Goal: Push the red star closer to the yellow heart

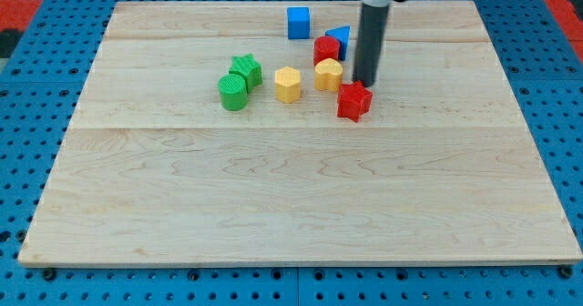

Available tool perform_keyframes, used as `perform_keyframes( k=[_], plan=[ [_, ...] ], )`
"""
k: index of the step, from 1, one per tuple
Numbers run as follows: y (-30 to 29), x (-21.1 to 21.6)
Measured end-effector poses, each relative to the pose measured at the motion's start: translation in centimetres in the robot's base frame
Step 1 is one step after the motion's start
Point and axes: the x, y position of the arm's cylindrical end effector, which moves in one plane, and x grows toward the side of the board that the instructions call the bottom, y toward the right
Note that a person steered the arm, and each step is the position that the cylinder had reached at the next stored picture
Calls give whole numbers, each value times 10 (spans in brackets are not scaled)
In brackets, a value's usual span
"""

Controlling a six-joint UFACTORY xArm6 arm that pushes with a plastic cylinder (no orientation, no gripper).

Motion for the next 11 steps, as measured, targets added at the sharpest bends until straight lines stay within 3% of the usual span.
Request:
perform_keyframes(
  k=[1,3,6,10,11],
  plan=[
    [27,20],
    [-27,3],
    [22,27],
    [-51,37],
    [-45,60]
  ],
)
